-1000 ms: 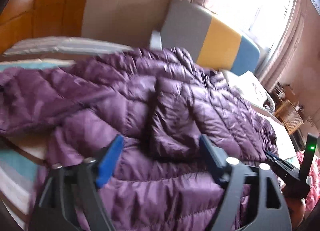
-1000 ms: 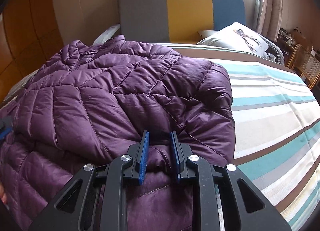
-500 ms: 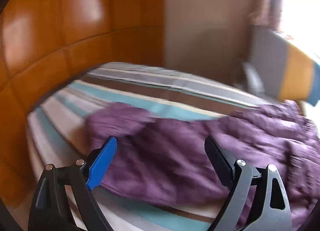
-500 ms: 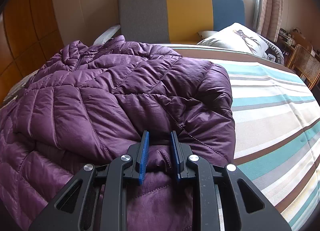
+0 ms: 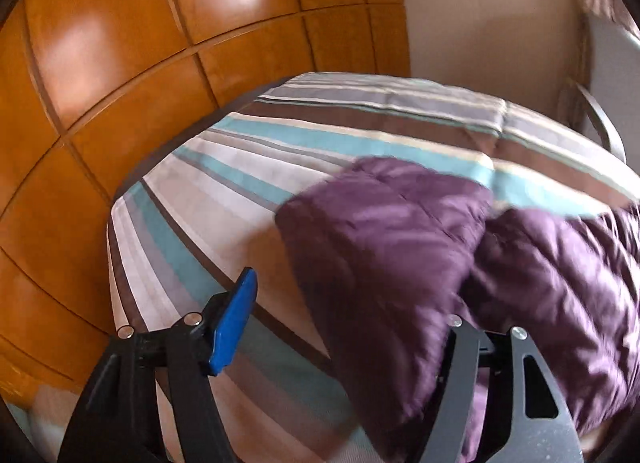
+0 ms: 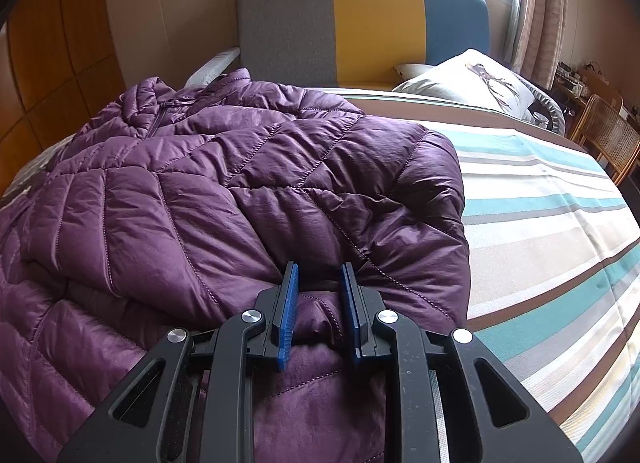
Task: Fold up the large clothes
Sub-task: 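Grasp the other sleeve with the left gripper and fold it across the jacket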
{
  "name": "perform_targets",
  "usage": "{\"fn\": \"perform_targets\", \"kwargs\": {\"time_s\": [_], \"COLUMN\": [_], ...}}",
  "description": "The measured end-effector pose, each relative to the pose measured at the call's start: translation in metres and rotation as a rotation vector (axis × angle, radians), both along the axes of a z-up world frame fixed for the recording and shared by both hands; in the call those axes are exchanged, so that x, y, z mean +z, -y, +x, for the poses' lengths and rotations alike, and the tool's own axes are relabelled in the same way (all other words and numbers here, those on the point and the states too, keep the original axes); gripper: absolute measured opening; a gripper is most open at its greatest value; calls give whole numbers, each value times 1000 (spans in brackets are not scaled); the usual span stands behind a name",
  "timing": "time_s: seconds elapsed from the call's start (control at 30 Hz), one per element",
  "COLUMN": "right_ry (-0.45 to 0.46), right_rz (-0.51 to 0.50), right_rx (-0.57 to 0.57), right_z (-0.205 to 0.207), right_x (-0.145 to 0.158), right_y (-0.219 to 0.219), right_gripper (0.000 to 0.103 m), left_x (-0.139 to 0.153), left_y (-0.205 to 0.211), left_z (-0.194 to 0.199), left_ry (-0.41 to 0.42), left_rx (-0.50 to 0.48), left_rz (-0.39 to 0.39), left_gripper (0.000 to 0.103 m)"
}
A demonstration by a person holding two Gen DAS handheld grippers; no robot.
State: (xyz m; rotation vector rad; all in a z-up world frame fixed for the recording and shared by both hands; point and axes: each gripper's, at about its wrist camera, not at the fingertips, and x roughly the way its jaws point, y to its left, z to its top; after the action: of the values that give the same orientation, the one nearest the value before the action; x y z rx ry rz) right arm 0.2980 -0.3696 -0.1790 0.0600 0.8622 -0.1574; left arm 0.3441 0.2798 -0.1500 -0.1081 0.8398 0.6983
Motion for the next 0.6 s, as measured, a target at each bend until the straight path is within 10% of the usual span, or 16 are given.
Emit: {"fn": "perform_targets", "kwargs": {"time_s": [0.23, 0.33, 0.6], "right_ry": [-4, -4, -5], "right_rz": [-15, -16, -23], "right_rx": [0, 0, -1], "right_z": [0, 0, 0], "right_x": [-1, -1, -1], "right_y": [-2, -3, -3], "right_gripper": [21, 21, 21], "left_x": [9, 4, 20], "left_y": [10, 11, 9], "left_z": [15, 23, -2], "left_ry": [20, -13, 164], "left_rx": [-28, -93, -79], "left_rz": [194, 158, 9], "left_gripper": [78, 24, 9]}}
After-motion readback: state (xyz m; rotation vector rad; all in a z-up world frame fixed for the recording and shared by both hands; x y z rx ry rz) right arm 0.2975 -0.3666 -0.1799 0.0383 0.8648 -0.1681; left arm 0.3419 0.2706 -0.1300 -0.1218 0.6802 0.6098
